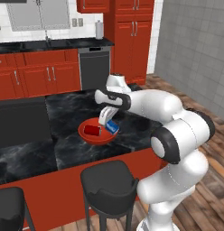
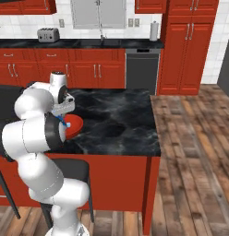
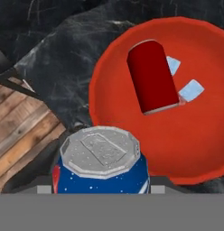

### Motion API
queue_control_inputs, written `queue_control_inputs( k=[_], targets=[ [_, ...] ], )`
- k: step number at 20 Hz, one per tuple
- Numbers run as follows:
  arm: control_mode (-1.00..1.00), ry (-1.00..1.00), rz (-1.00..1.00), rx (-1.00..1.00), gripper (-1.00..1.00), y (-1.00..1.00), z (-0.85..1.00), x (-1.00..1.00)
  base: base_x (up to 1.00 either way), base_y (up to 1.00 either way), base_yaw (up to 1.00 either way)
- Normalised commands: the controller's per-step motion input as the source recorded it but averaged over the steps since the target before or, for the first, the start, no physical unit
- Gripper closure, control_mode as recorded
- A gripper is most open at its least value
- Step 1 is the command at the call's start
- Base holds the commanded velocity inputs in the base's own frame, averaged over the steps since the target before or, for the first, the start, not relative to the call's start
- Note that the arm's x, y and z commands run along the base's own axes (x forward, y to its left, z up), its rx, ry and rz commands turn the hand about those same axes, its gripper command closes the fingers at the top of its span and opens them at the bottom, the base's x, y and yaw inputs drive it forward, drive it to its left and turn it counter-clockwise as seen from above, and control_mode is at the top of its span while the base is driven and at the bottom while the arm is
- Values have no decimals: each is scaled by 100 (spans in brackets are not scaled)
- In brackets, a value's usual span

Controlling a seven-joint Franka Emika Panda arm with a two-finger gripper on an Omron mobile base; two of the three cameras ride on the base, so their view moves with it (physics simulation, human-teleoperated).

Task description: Open the fridge, grab two sodas, and place both sodas inside the bowl with ice on the dining counter.

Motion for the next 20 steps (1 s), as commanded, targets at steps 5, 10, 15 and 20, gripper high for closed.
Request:
queue_control_inputs(
  k=[5, 10, 15, 20],
  targets=[
    [-100, 0, 0, 0, 100, 6, -36, 52, 0, 0, 0],
    [-100, 0, 0, 0, 100, 13, -37, 43, 0, 0, 0],
    [-100, 0, 0, 0, 100, 16, -36, 33, 0, 0, 0],
    [-100, 0, 0, 0, 100, 12, -34, 37, 0, 0, 0]
  ],
)
